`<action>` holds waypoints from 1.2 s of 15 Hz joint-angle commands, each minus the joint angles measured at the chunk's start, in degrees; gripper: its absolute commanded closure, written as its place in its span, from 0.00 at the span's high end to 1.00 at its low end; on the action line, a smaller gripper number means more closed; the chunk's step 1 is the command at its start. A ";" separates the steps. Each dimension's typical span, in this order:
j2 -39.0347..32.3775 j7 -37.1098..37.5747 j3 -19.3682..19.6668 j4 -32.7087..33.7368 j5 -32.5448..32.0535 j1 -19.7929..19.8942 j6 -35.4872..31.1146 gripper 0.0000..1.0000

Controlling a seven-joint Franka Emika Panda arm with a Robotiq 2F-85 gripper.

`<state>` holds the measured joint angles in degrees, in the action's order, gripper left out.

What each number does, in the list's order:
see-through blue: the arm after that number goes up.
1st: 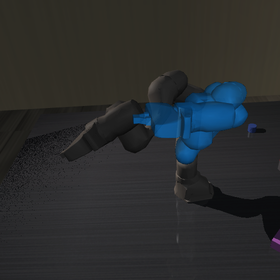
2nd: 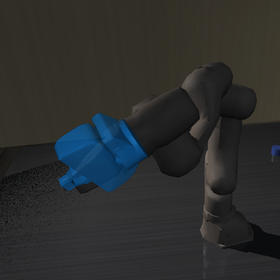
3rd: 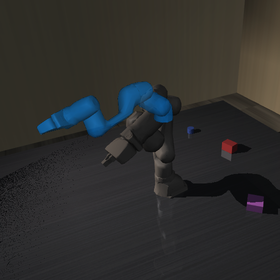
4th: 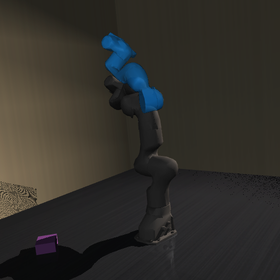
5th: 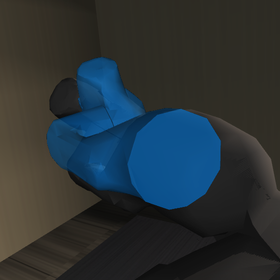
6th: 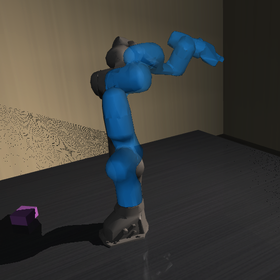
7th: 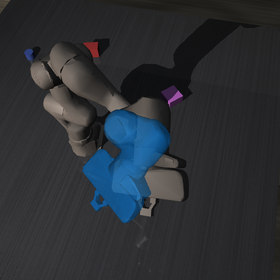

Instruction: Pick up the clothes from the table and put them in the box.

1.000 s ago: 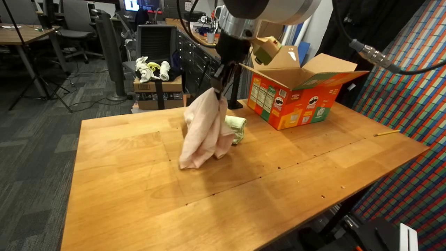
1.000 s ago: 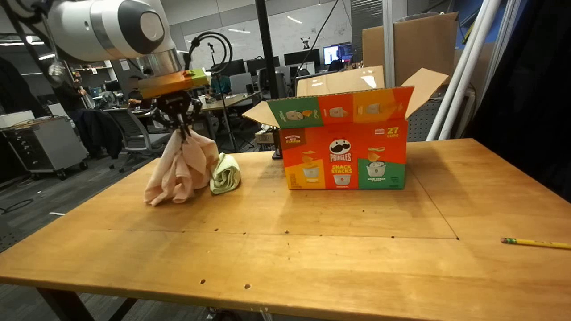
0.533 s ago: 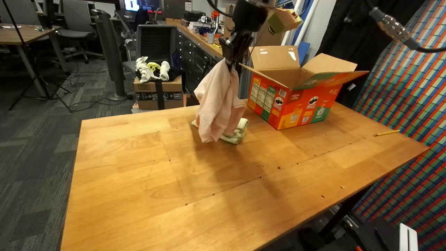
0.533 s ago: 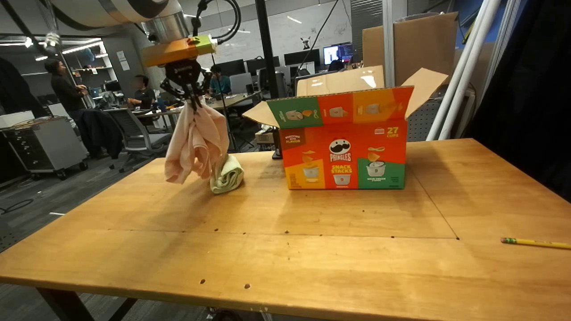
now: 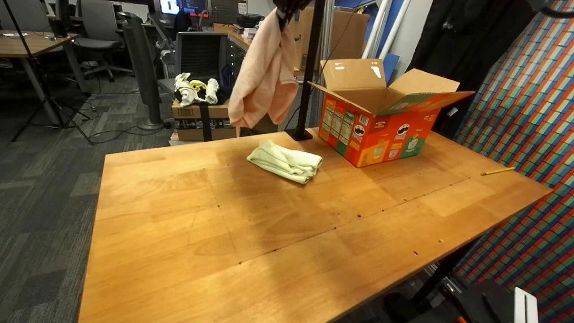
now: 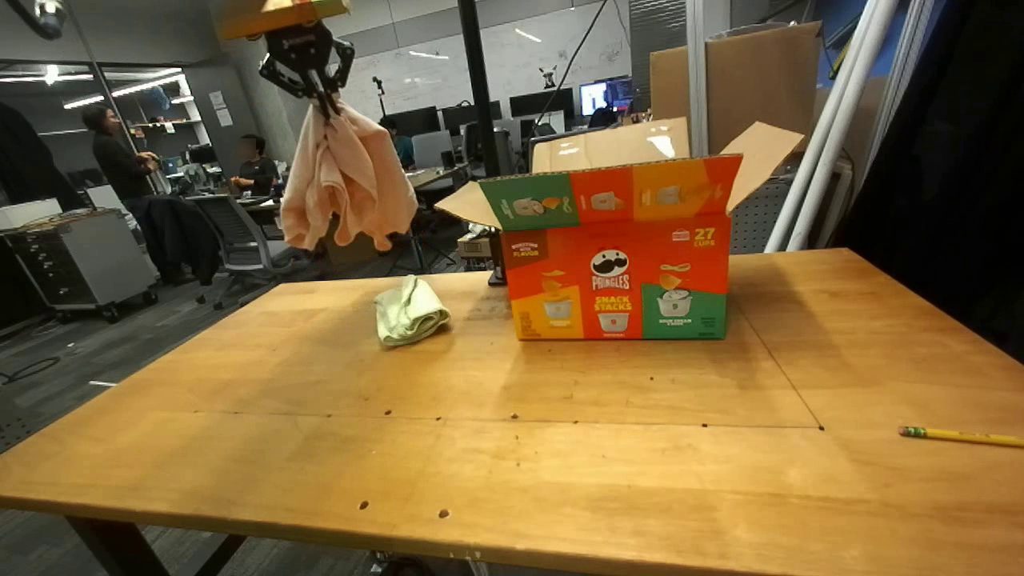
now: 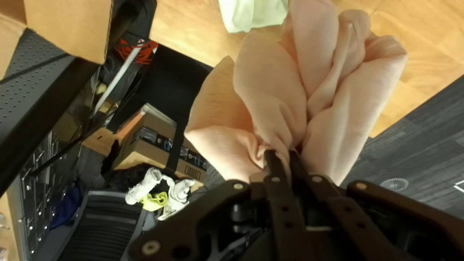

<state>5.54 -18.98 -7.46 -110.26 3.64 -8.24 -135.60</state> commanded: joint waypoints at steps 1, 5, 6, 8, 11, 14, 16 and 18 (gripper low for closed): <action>-1.24 2.13 0.18 5.23 -1.67 0.21 -0.72 0.02; -2.55 1.15 1.96 7.94 -3.22 1.78 -1.19 0.02; -2.97 1.04 2.58 8.70 -3.24 2.31 -1.11 0.02; -3.79 1.25 3.96 10.32 -3.13 3.56 -0.74 0.02; -4.94 1.88 5.67 12.39 -3.36 5.38 -0.73 0.02; -5.76 2.64 7.01 14.14 -3.65 6.95 -0.72 0.02; -6.10 3.14 7.68 15.09 -3.74 7.79 -0.69 0.02; -6.34 3.29 8.42 15.88 -3.76 8.63 -0.69 0.02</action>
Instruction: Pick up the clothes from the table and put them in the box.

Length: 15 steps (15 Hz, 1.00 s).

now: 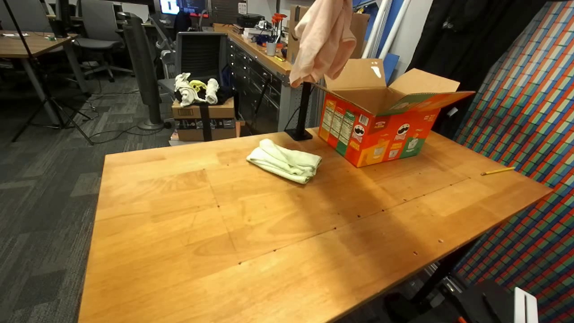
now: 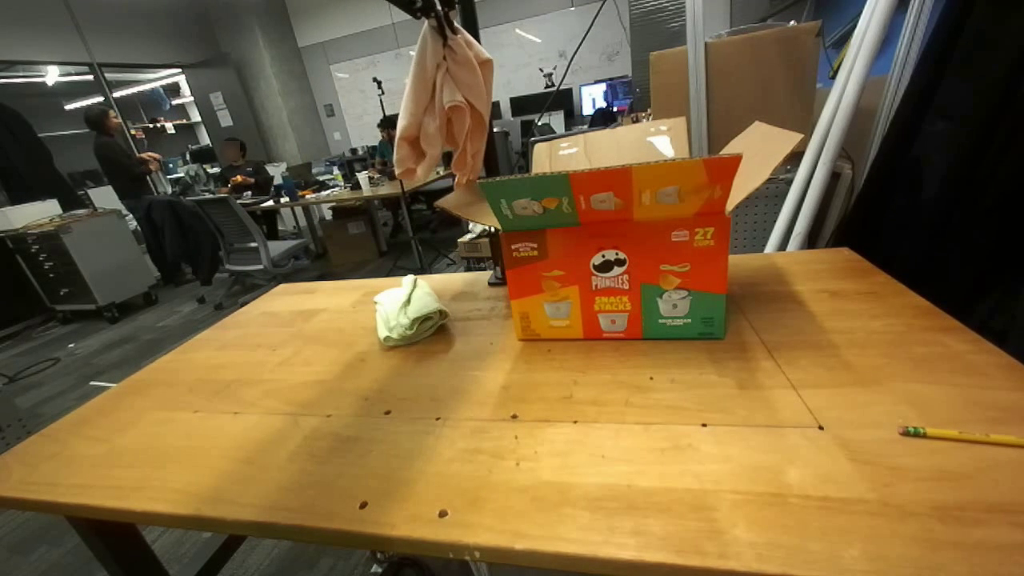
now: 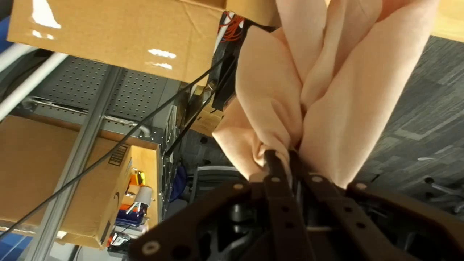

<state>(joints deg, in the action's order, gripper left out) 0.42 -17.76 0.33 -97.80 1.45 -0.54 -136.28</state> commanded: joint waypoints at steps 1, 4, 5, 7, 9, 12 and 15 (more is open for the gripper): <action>-1.26 2.05 0.97 3.50 -1.80 1.30 -0.33 0.02; -1.00 1.16 2.21 3.66 -1.16 2.66 -0.53 0.02; -0.81 0.96 2.73 3.60 -0.73 3.18 -0.45 0.02; -0.45 0.83 3.67 3.10 -0.40 4.14 -0.71 0.02; -0.11 0.08 4.53 2.36 0.16 4.96 -0.93 0.02; 0.53 -1.21 5.57 0.28 1.27 6.01 -1.52 0.02; 1.06 -1.92 6.05 -2.30 1.63 6.53 -2.02 0.02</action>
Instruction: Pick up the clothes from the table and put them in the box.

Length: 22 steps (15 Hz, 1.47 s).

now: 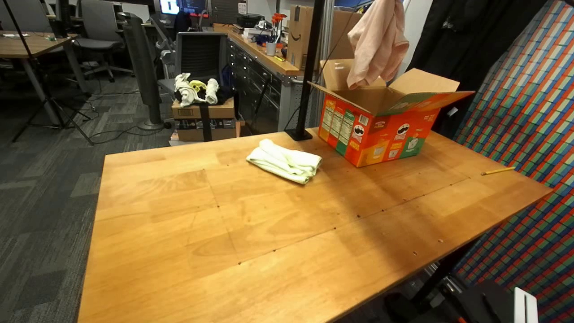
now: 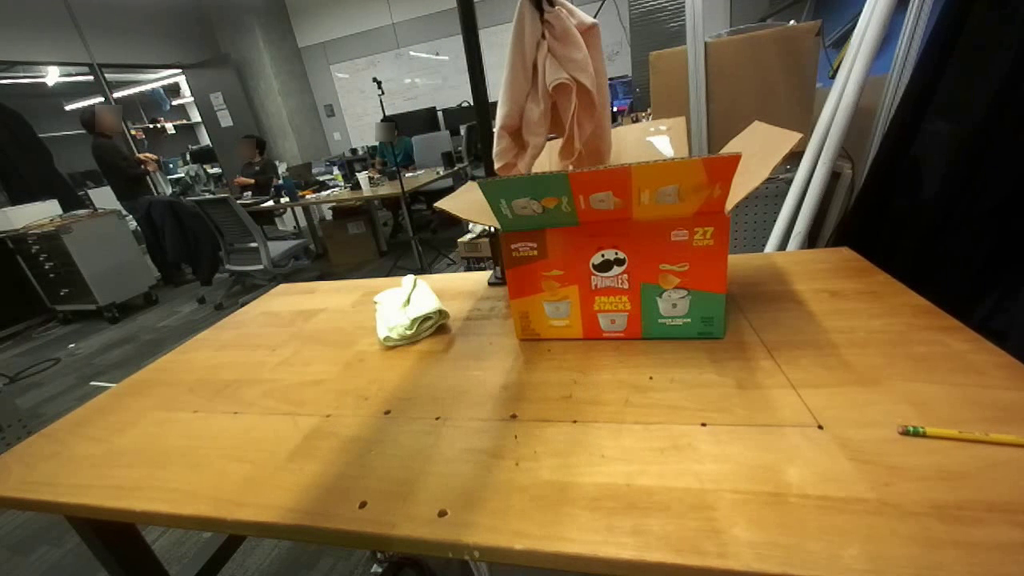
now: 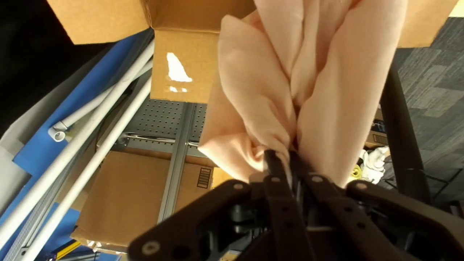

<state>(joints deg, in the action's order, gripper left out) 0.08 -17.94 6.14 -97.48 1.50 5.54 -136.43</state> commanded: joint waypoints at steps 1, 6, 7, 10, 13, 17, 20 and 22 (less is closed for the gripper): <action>1.59 -2.00 0.31 -3.65 1.71 0.49 -2.05 0.02; 2.35 -3.52 0.37 -8.87 2.62 0.48 -1.53 0.02; 2.43 -3.51 0.38 -9.63 2.46 0.49 -1.43 0.04; 2.65 -3.71 0.26 -11.11 1.90 0.35 -0.53 0.40; 0.61 -2.51 0.30 -9.74 1.18 0.37 -0.04 0.38; 1.10 -2.64 0.33 -10.11 1.18 0.32 -0.03 0.40; 1.18 -2.65 0.34 -10.16 1.18 0.31 -0.02 0.40; 1.18 -2.65 0.34 -10.18 1.18 0.31 -0.02 0.40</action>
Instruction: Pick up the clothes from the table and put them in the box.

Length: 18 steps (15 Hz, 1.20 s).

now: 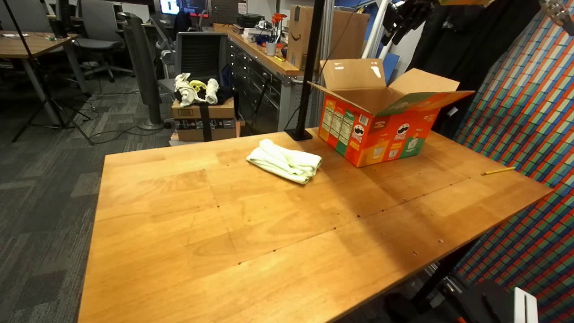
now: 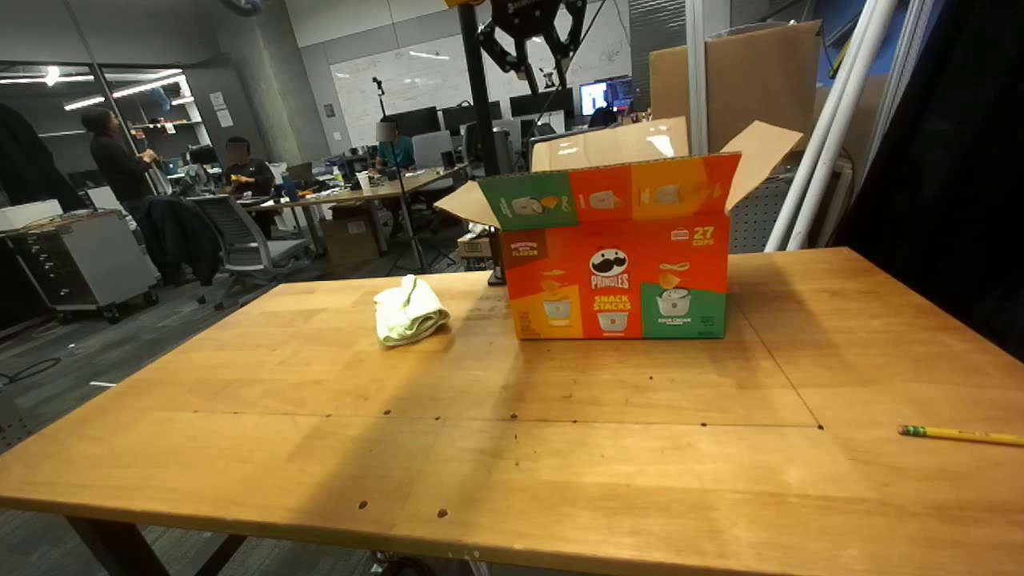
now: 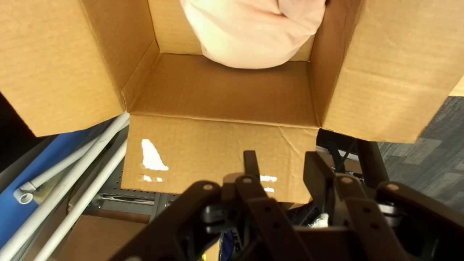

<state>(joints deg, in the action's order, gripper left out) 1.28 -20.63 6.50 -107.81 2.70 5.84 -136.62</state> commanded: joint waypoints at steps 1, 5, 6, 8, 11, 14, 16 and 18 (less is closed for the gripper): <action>-0.02 0.04 -0.02 0.14 -0.02 0.01 0.17 0.40; 0.68 -0.05 -1.21 -0.94 -0.42 -1.08 1.08 0.79; 0.93 -0.02 -1.68 -1.55 -0.93 -1.52 0.87 0.86; 1.52 -0.24 -2.96 -2.90 -1.87 -2.68 0.85 0.99; 2.23 -1.11 -4.87 -4.61 -2.83 -4.41 0.96 1.00; 3.05 -2.61 -6.42 -6.41 -2.75 -5.98 1.15 1.00; 3.72 -4.67 -7.05 -7.70 -1.74 -6.88 1.37 1.00; 4.24 -6.42 -7.33 -8.76 -1.47 -7.58 1.77 1.00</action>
<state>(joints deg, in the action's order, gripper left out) 2.89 -24.06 -0.53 -114.28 0.93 -0.98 -135.74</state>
